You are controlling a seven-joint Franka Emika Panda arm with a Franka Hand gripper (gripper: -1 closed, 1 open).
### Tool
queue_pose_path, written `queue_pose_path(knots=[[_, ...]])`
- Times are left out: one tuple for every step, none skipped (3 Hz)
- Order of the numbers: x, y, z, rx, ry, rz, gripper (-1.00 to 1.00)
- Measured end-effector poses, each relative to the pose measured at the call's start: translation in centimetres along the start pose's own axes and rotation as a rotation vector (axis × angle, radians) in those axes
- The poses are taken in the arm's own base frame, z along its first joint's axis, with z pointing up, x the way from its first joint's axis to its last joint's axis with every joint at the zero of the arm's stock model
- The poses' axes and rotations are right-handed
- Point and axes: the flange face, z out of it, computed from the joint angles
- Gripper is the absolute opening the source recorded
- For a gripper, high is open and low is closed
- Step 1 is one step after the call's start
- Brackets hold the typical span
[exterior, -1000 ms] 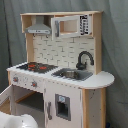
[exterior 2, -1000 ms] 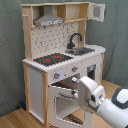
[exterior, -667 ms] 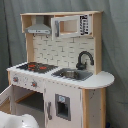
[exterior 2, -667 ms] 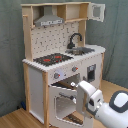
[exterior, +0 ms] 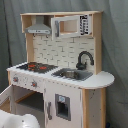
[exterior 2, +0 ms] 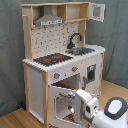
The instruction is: Play with the kitchen
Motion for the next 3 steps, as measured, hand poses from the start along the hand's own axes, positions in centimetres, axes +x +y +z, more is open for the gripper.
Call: queue_pose_path(knots=[[-3.0, -2.0, 1.2, 0.023, -0.051, 0.035, 1.0], [-7.0, -3.1, 2.7, 0.032, -0.13, 0.046, 1.0], [-10.6, -4.4, 2.3, 0.054, -0.202, 0.061, 1.0]])
